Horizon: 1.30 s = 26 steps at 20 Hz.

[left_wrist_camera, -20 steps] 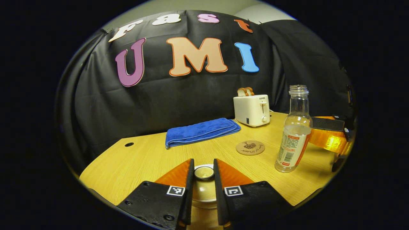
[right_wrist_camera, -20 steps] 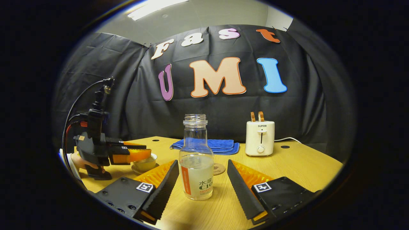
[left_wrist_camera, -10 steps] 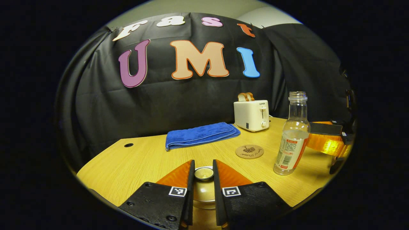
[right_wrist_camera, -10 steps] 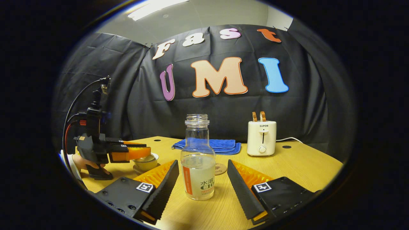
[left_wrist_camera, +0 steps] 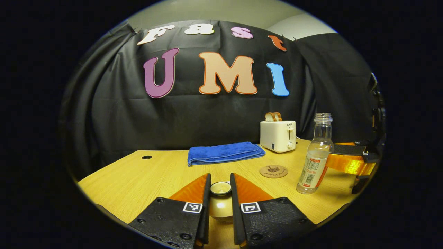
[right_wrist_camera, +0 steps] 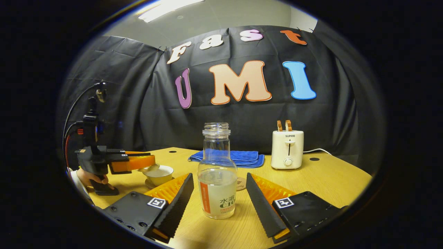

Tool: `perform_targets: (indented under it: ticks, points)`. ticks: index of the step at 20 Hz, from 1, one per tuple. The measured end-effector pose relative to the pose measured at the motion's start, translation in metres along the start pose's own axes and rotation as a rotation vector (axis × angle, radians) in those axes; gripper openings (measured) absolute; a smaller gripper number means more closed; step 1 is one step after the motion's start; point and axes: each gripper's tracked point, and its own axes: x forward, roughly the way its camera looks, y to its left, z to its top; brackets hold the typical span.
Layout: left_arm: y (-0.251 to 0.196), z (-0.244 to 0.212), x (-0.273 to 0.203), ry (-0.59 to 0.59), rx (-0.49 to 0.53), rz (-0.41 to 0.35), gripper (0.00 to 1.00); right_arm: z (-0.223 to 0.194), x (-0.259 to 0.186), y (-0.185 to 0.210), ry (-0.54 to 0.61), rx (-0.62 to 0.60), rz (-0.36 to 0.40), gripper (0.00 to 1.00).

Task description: Open the teacup lid with one hand, grasp the water bottle and pour water into the teacup with the other hand; after pouring, place the water bottle on the coaster and then close the teacup lid.

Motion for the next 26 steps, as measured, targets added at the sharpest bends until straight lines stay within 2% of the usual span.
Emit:
perform_targets:
  ticks: [3, 9, 15, 17, 19, 23, 26]
  points:
    - [0.011, 0.004, -0.012, -0.035, -0.023, 0.012, 0.25, -0.001, 0.007, 0.002, -0.001, 0.0, -0.002, 0.99]
    - [0.031, 0.002, -0.025, -0.033, -0.021, 0.039, 0.26, -0.004, 0.019, 0.007, 0.007, -0.001, -0.002, 0.97]
    - [0.057, 0.0, -0.031, -0.031, -0.022, 0.079, 0.25, -0.015, 0.033, 0.007, 0.069, -0.008, -0.038, 0.97]
    - [0.065, 0.001, -0.032, -0.034, -0.021, 0.092, 0.25, -0.024, 0.04, 0.008, 0.12, -0.009, -0.046, 0.95]
    - [0.071, 0.0, -0.034, -0.033, -0.021, 0.1, 0.25, -0.03, 0.043, 0.007, 0.155, -0.011, -0.048, 0.84]
    - [0.081, -0.001, -0.036, -0.034, -0.022, 0.119, 0.25, -0.032, 0.047, 0.014, 0.179, -0.047, -0.047, 0.82]
    - [0.086, -0.001, -0.036, -0.033, -0.023, 0.132, 0.25, -0.029, 0.049, 0.022, 0.17, -0.119, -0.056, 0.82]
